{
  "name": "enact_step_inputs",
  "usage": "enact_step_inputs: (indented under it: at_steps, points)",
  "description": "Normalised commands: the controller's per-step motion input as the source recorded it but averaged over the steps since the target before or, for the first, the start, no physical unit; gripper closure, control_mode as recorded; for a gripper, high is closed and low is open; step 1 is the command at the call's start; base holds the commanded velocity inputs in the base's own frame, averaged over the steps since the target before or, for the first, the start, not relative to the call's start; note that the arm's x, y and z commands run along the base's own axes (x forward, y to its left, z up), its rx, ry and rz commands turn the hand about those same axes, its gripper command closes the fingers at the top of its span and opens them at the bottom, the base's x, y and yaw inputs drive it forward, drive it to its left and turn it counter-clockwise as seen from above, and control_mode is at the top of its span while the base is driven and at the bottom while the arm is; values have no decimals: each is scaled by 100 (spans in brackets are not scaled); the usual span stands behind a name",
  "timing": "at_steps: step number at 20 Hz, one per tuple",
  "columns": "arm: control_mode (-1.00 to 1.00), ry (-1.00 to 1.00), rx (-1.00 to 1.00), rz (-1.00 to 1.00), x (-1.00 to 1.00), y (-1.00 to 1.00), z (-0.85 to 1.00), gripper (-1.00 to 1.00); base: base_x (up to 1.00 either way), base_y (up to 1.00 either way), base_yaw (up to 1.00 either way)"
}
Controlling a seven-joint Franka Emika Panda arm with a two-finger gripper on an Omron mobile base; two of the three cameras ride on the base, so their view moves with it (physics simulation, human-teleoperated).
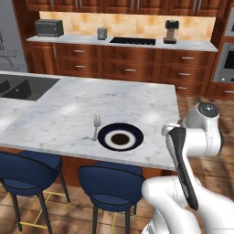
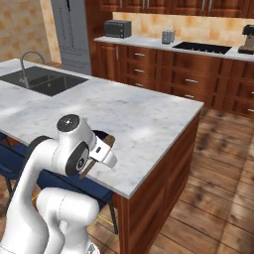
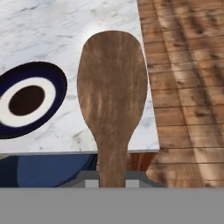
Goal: Take the fork and place it on the left side of the plate. Then take the spoon and place it on the right side of the plate. Make sure they're directly next to the plate.
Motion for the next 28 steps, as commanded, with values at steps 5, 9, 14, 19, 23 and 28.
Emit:
enact_step_inputs:
  at_steps: [5, 9, 14, 19, 23, 28]
  points:
    - [-100, 0, 1, 5, 23, -8, -1, 100, 0, 0, 0]
    - [-100, 0, 0, 0, 32, 0, 0, 100, 0, 0, 0]
    - [-100, 0, 0, 0, 40, 0, -8, 100, 0, 0, 0]
    - [-100, 0, 0, 0, 44, 0, -21, 100, 0, 0, 0]
    - [-100, 0, 0, 0, 44, 3, -26, 100, 0, 0, 0]
    - [-100, 0, 0, 0, 37, 7, -24, 100, 0, 0, 0]
